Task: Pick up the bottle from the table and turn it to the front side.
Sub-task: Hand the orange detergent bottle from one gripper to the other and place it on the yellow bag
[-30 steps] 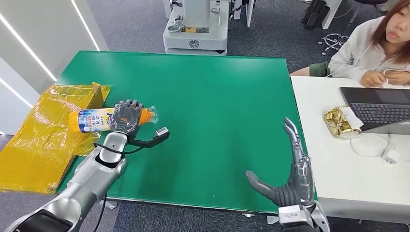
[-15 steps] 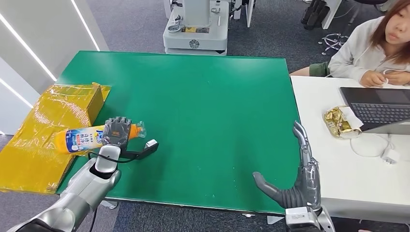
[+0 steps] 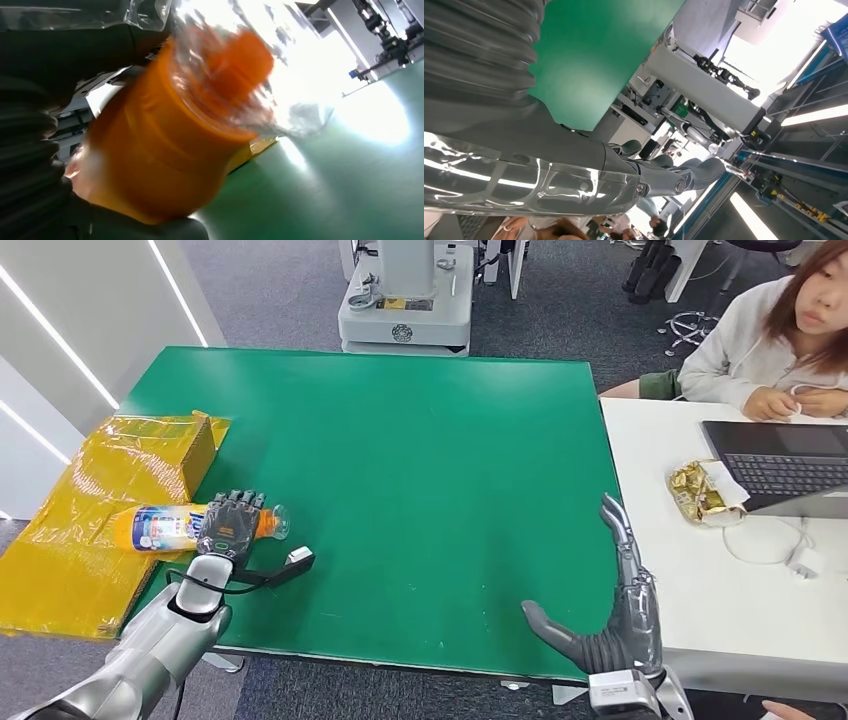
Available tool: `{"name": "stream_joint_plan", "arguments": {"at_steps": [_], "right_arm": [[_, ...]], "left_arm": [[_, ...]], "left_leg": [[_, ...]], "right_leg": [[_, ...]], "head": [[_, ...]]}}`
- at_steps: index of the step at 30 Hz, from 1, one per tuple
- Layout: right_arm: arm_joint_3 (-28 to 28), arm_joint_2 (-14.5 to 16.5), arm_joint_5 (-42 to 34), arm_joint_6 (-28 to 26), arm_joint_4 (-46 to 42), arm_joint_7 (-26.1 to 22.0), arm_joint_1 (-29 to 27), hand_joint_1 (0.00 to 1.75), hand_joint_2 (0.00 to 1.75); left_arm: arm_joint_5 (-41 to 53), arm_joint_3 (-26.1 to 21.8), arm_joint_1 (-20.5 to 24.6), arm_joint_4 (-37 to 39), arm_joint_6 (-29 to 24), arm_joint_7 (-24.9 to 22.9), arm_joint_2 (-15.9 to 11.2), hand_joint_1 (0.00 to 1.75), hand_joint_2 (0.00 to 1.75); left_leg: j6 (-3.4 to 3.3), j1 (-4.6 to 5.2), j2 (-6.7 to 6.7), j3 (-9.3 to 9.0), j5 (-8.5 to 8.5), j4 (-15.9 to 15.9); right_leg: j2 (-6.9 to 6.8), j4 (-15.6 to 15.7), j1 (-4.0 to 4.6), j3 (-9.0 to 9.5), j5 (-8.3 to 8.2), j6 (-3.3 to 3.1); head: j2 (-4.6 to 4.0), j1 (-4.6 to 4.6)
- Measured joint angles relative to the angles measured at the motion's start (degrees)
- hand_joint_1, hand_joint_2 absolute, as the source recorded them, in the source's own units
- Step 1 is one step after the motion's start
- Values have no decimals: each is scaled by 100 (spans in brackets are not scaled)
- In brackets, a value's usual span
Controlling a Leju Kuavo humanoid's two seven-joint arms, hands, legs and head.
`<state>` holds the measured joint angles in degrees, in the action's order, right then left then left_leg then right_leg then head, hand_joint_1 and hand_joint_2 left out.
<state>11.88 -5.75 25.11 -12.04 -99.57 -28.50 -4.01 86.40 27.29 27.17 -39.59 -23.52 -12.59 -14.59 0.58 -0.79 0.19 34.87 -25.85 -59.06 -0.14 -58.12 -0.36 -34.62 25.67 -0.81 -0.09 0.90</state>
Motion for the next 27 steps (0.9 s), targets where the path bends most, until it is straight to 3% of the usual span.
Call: {"name": "stream_joint_plan", "arguments": {"at_steps": [4,17,19,21,24,27], "right_arm": [[12,2,26,45,26,28,34,0,175],[20,35,154,171,23,155,65,0,175],[20,52,195,224,7,178,59,0,175],[15,77,233,279,-32,201,41,0,175],[0,123,256,353,-105,240,-7,0,175],[-34,178,247,386,-143,252,-63,0,175]], "left_arm": [[0,3,-21,27,-274,49,31,0,175],[-1,-101,-31,20,-374,529,196,0,175],[-87,-287,-66,-21,-404,942,301,0,175],[-577,-603,-152,-147,-405,1666,454,0,175],[-2237,-1148,-411,-571,-214,2806,757,0,175],[-3931,-1514,-771,-1341,138,3450,1076,0,175]], "left_leg": [[1,0,-4,0,4,0],[1,2,-8,0,3,-1],[1,2,-8,0,3,-1],[1,3,-8,0,3,-1],[0,3,-5,1,2,-2],[-4,5,0,1,-3,-4]], "right_leg": [[-4,-1,0,2,-1,-1],[-9,0,-1,4,1,1],[-9,0,-1,4,1,1],[-9,1,-1,4,1,1],[-5,2,-1,2,0,1],[2,3,-2,0,1,3]], "head": [[0,0],[0,0],[0,0],[0,0],[0,-1],[0,1]]}}
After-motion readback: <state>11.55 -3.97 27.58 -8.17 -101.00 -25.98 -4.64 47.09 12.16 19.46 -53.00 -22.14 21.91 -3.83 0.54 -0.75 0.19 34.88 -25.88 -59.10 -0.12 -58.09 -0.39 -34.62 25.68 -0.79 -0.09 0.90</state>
